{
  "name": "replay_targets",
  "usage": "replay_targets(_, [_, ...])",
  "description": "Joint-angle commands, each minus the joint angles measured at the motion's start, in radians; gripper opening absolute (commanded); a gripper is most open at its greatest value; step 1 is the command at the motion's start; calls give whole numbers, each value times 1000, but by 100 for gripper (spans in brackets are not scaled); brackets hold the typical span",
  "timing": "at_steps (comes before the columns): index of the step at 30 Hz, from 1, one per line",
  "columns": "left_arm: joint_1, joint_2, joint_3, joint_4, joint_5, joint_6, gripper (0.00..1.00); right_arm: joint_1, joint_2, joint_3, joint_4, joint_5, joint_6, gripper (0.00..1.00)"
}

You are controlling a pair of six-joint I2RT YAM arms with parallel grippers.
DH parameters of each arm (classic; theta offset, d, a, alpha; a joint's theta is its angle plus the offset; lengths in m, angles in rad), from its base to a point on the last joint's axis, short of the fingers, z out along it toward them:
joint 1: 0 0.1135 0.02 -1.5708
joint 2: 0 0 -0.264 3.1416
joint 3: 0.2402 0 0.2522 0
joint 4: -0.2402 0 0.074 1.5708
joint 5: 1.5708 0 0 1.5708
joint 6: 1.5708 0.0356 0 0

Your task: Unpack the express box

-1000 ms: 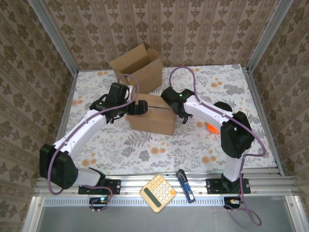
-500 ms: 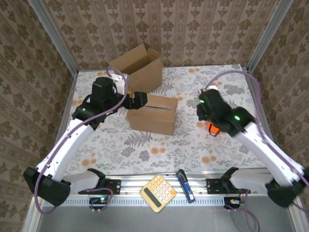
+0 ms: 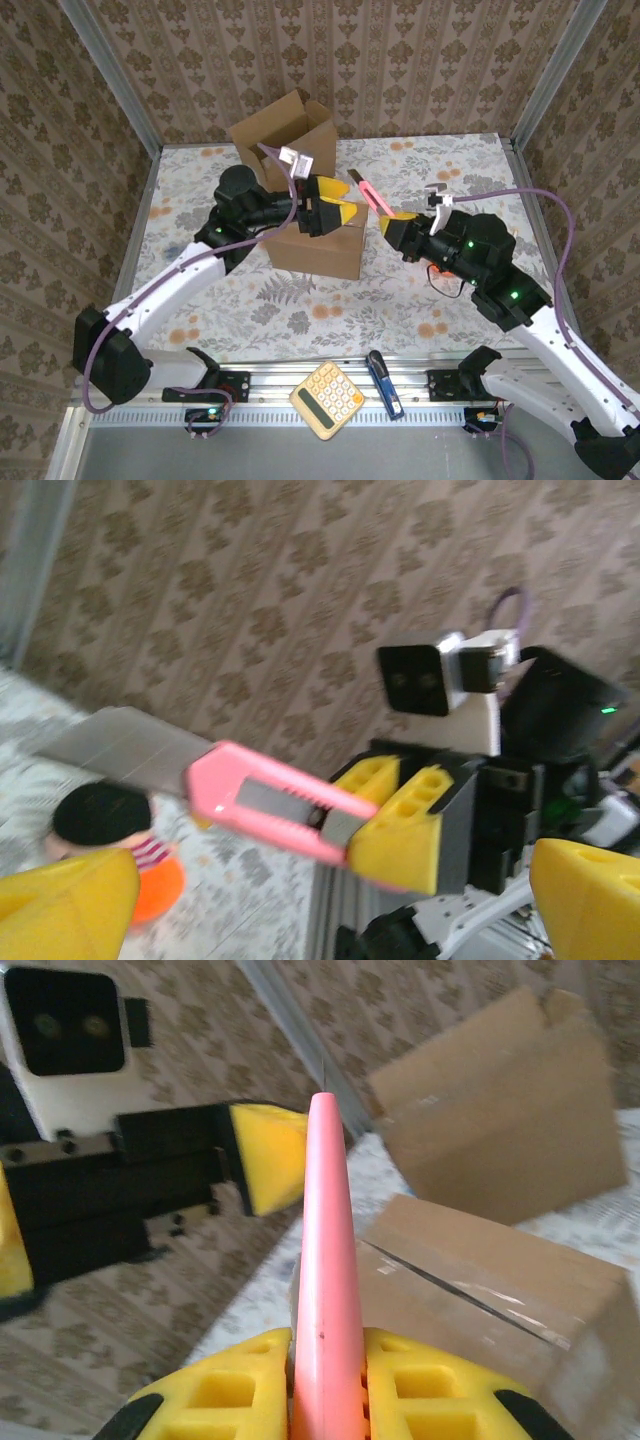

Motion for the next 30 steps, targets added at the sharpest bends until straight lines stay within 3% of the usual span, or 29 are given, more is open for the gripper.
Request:
replay_targets(1, [-10, 39, -1, 278, 64, -116, 100, -8, -6, -15, 261, -103, 79, 0])
replay_targets(9, [-16, 93, 19, 385, 44, -172, 100, -8, 25, -27, 337, -153, 121, 0])
replay_targets(11, [-19, 99, 25, 419, 37, -190, 95, -9, 42, -24, 343, -170, 126, 0])
replay_targets(16, [-34, 103, 46, 467, 15, -212, 76, -9, 90, -19, 373, -206, 148, 0])
replay_targets(20, [-44, 99, 50, 468, 0, -208, 41, -8, 95, -21, 372, -200, 152, 0])
replay_targets(26, [-45, 87, 39, 444, -23, -188, 0, -11, 95, -19, 338, -203, 148, 0])
replay_targets(30, [-45, 88, 42, 419, -20, -182, 0, -12, 116, 38, 239, -258, 103, 0])
